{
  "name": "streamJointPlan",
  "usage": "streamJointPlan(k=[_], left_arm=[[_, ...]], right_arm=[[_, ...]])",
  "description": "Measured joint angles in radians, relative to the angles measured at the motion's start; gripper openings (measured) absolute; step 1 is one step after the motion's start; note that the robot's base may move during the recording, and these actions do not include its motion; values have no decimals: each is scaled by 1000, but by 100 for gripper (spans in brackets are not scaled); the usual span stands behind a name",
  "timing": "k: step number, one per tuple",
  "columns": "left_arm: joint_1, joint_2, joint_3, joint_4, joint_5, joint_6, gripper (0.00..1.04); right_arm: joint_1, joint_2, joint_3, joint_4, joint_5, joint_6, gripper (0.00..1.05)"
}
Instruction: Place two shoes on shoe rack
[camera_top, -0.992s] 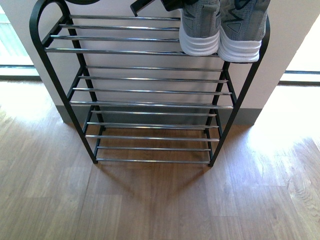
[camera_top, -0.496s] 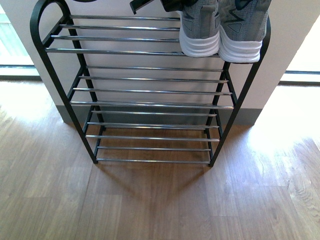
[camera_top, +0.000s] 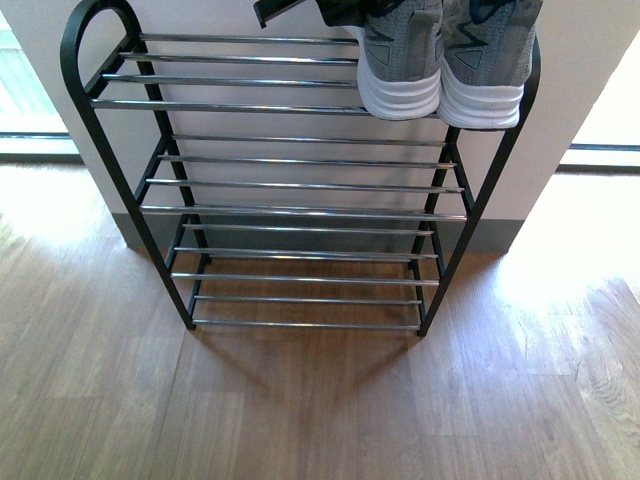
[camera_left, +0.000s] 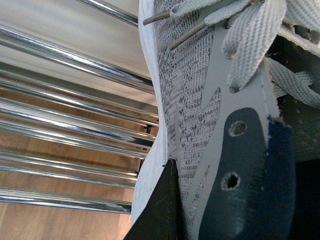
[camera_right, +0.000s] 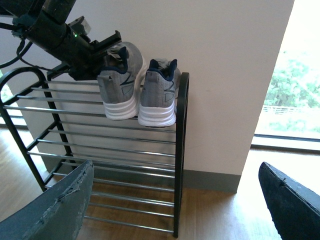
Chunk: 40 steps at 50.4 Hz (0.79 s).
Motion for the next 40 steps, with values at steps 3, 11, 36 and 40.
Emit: streamJointPlan(k=[3, 11, 36, 40], left_arm=[[0, -5, -12, 5, 6, 11, 2], [0, -7, -18, 5, 5, 23, 2], [-4, -7, 53, -32, -48, 174, 71], [-4, -7, 72, -35, -59, 201, 86]], right_arm=[[0, 0, 0, 0, 0, 0, 96], [0, 0, 0, 0, 0, 0, 96], [0, 0, 0, 0, 0, 0, 96], [0, 0, 0, 0, 0, 0, 96]])
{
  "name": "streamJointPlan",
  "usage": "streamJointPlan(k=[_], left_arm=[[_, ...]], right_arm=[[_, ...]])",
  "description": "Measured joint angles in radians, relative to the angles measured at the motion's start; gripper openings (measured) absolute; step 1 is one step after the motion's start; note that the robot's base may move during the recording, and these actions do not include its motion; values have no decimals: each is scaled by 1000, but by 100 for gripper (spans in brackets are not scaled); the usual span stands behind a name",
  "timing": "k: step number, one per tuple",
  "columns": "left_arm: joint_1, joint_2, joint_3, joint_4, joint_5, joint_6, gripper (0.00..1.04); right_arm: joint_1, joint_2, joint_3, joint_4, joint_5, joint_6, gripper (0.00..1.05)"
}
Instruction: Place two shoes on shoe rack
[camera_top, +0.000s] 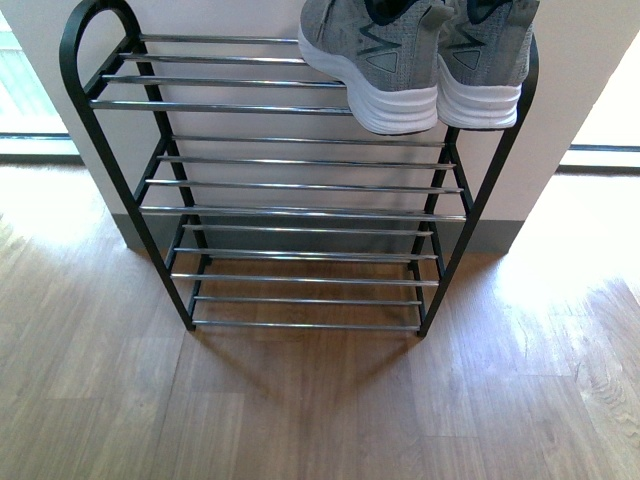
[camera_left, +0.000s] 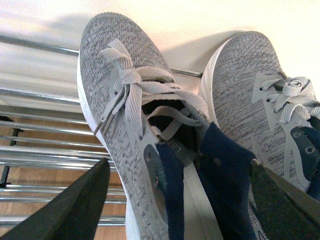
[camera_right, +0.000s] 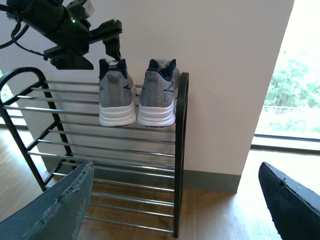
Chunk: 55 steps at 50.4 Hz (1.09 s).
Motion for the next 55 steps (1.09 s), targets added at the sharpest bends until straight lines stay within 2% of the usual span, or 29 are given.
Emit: streamJointPlan(k=[1, 4, 13, 21, 29, 33, 37, 45, 49, 55], left_arm=[[0, 0, 2, 0, -13, 11, 91], [0, -4, 2, 5, -31, 34, 97], [-2, -85, -97, 98, -102, 95, 95], [-12, -331, -404, 330, -211, 136, 95], [-38, -632, -827, 614, -322, 196, 95], [-42, -795, -1053, 741, -417, 241, 95], [-39, -949, -1266, 850, -552, 290, 95], [-60, -1183, -1555, 924, -687, 311, 95], [-72, -1268, -1650, 947, -716, 303, 95], [-44, -1329, -1741, 966, -724, 264, 95]], right_arm=[[0, 0, 0, 0, 0, 0, 96], [0, 0, 0, 0, 0, 0, 96], [0, 0, 0, 0, 0, 0, 96], [0, 0, 0, 0, 0, 0, 96], [0, 0, 0, 0, 0, 0, 96], [0, 0, 0, 0, 0, 0, 96], [0, 0, 0, 0, 0, 0, 96], [0, 0, 0, 0, 0, 0, 96], [0, 0, 0, 0, 0, 0, 96], [0, 0, 0, 0, 0, 0, 96]])
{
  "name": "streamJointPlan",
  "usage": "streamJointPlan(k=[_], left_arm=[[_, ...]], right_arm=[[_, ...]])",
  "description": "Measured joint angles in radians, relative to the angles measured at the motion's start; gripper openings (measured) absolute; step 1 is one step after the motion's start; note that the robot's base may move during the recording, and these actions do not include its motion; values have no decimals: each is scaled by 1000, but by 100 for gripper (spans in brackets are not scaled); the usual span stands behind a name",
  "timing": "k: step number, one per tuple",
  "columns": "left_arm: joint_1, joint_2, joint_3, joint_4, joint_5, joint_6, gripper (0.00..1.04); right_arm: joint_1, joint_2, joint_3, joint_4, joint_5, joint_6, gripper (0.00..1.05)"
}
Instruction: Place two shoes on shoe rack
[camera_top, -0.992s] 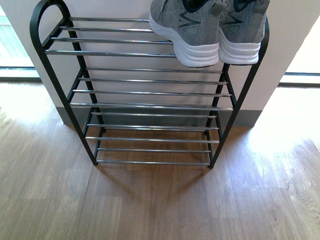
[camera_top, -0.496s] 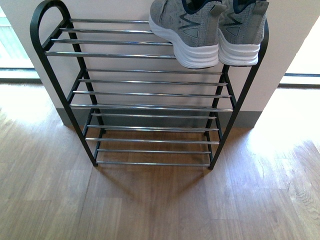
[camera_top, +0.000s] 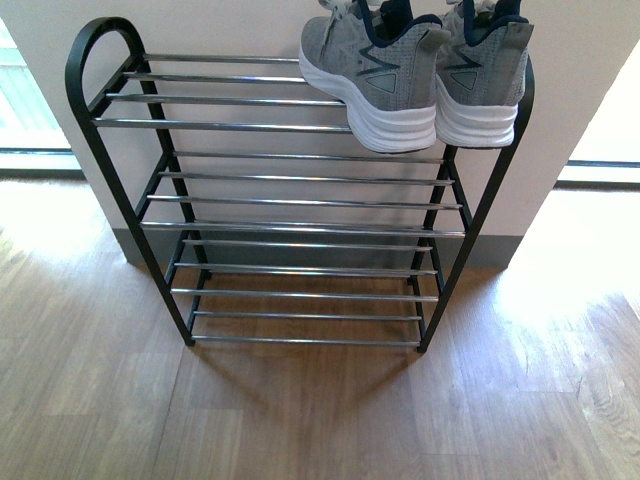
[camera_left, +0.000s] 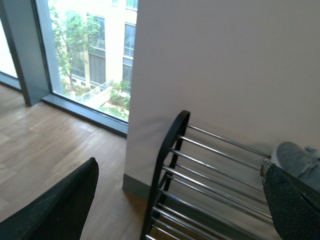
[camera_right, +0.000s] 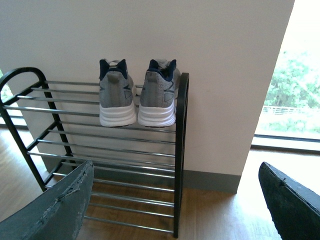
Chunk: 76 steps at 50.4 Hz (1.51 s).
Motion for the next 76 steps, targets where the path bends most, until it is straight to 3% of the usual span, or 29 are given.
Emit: streamJointPlan(k=[10, 12, 16, 31, 48, 52, 56, 76], left_arm=[[19, -14, -42, 31, 19, 0, 94], [54, -43, -83, 94, 203, 64, 85], [132, -138, -183, 124, 433, 183, 66], [325, -375, -389, 86, 640, 246, 1], [445, -587, -485, -29, 761, 250, 1], [518, -636, -499, -65, 854, 251, 1], [550, -669, -507, -87, 856, 251, 1], [554, -820, -541, -186, 867, 252, 1]], right_arm=[[0, 0, 0, 0, 0, 0, 96], [0, 0, 0, 0, 0, 0, 96], [0, 0, 0, -1, 0, 0, 96], [0, 0, 0, -1, 0, 0, 96], [0, 0, 0, -1, 0, 0, 96], [0, 0, 0, -1, 0, 0, 96], [0, 0, 0, -1, 0, 0, 96], [0, 0, 0, -1, 0, 0, 96]])
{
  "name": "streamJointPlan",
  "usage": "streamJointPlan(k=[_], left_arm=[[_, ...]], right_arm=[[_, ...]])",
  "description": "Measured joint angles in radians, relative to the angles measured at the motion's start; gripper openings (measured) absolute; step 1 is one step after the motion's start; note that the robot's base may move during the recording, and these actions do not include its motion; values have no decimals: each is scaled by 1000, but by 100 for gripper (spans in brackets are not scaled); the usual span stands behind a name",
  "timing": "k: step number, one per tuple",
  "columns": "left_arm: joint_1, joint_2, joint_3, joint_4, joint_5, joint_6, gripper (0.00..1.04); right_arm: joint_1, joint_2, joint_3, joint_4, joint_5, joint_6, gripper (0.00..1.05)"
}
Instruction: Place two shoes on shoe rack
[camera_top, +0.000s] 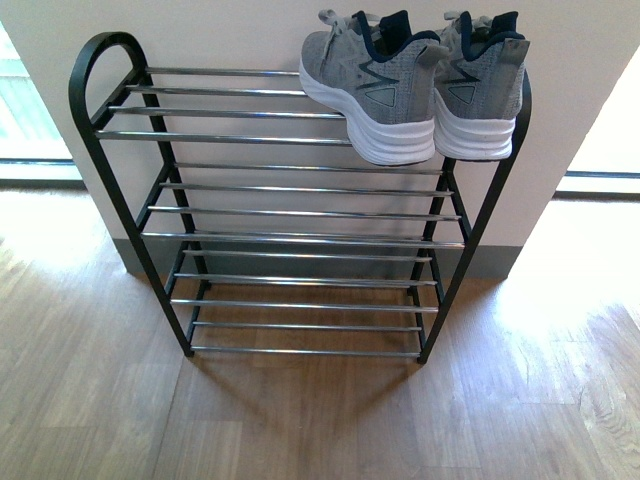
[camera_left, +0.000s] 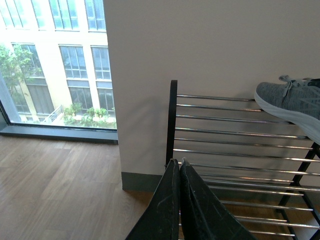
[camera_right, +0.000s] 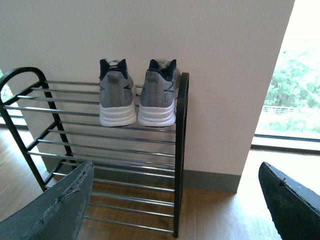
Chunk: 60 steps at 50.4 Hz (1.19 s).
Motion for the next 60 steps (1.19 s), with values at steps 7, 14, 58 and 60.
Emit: streamJointPlan(k=[7, 14, 58, 60], left_arm=[[0, -50, 0, -49, 0, 0, 1], [0, -83, 0, -82, 0, 1, 1], [1, -299, 0, -316, 0, 1, 14], [1, -299, 0, -316, 0, 0, 21]], right_arm=[[0, 0, 0, 0, 0, 0, 96], [0, 0, 0, 0, 0, 0, 96], [0, -1, 0, -1, 0, 0, 96], [0, -1, 0, 0, 0, 0, 96]])
